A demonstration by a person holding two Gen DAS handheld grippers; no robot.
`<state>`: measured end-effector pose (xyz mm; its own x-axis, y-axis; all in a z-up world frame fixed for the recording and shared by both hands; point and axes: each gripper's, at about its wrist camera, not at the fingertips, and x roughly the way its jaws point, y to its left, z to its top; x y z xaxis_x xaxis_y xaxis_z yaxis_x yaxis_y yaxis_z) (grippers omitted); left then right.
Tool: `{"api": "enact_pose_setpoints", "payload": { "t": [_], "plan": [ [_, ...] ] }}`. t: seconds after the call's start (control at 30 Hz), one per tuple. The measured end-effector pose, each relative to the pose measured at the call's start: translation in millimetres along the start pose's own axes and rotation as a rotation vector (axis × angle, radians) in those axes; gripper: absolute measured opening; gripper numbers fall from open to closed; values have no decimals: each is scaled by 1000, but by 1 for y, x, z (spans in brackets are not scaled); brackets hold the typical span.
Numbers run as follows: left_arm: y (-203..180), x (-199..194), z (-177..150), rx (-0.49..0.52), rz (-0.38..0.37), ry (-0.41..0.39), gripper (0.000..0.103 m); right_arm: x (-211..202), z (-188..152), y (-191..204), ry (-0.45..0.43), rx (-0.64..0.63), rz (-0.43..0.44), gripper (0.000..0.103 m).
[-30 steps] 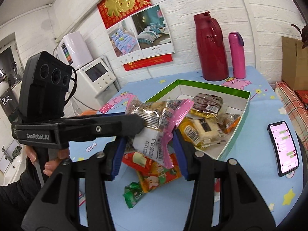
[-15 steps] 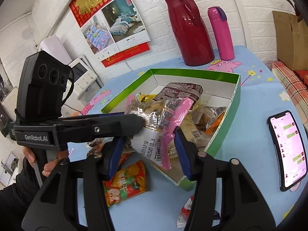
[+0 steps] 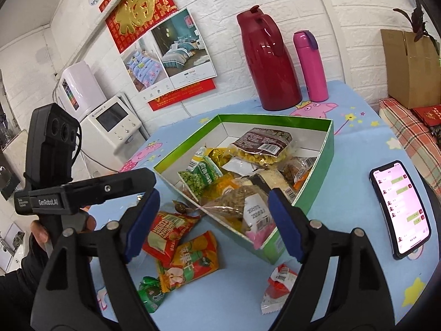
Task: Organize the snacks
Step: 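Carry the pink-edged nut bag into the green box and open both grippers, then grasp the green wrapped candy with the left gripper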
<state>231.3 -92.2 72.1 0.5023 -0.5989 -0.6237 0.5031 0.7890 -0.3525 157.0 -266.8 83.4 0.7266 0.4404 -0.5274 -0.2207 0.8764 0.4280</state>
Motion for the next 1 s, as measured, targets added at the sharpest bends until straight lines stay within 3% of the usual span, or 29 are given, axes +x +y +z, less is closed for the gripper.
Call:
{"api": "enact_pose_setpoints", "payload": {
  "t": [0.33, 0.5, 0.73, 1.0],
  "plan": [
    [-23, -76, -32, 9, 57, -88, 98, -72, -12, 47, -107, -46, 28, 87],
    [-22, -94, -60, -20, 82, -96, 98, -91, -32, 63, -117, -54, 24, 87],
    [-1, -87, -118, -153, 101, -52, 98, -89, -74, 57, -65, -9, -9, 87],
    [21, -63, -168, -220, 192, 10, 98, -69, -115, 23, 28, 75, -128, 87]
  ]
}}
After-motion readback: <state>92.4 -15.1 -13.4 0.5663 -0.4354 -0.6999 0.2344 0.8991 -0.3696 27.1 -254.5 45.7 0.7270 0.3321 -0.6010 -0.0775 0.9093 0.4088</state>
